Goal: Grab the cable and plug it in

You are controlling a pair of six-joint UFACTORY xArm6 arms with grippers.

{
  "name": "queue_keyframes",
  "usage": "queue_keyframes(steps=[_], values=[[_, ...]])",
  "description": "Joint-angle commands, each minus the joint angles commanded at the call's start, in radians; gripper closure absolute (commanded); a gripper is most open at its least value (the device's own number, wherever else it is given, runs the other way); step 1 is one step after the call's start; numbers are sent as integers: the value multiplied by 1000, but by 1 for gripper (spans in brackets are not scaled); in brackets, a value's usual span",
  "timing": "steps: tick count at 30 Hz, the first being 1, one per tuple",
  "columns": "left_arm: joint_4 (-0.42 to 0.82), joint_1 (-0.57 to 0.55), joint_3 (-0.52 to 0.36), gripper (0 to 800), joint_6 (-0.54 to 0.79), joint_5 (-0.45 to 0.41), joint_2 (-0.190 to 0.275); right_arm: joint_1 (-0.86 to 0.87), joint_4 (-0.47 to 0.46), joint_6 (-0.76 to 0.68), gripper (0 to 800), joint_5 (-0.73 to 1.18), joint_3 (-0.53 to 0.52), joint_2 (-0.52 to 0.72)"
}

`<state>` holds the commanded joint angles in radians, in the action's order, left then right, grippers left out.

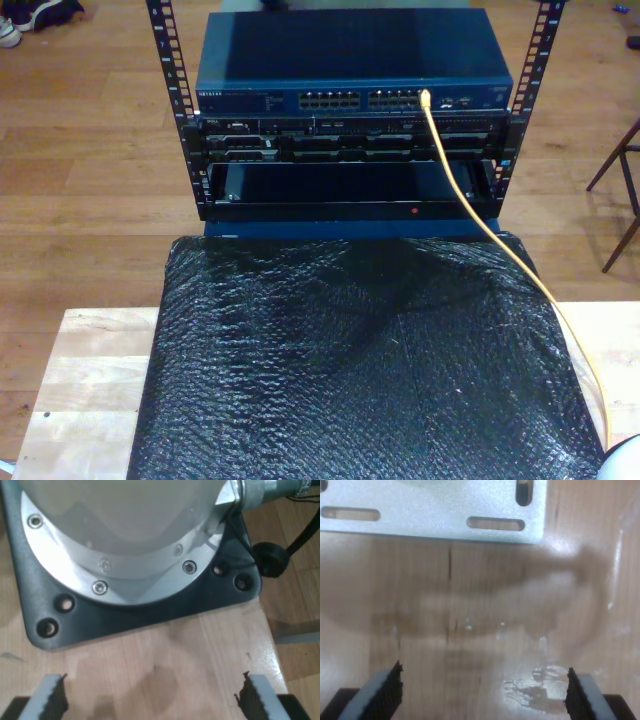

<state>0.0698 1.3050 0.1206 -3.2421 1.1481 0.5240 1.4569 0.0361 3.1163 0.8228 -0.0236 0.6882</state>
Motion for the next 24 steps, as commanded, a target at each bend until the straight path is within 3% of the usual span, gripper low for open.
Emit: queue_keyframes(steps=[7, 24], values=[[0, 0, 0, 0, 0, 0, 0, 20, 26, 69, 0, -54, -25, 8], [0, 0, 0, 0, 0, 0, 0, 29, 35, 69, 0, -54, -25, 6]])
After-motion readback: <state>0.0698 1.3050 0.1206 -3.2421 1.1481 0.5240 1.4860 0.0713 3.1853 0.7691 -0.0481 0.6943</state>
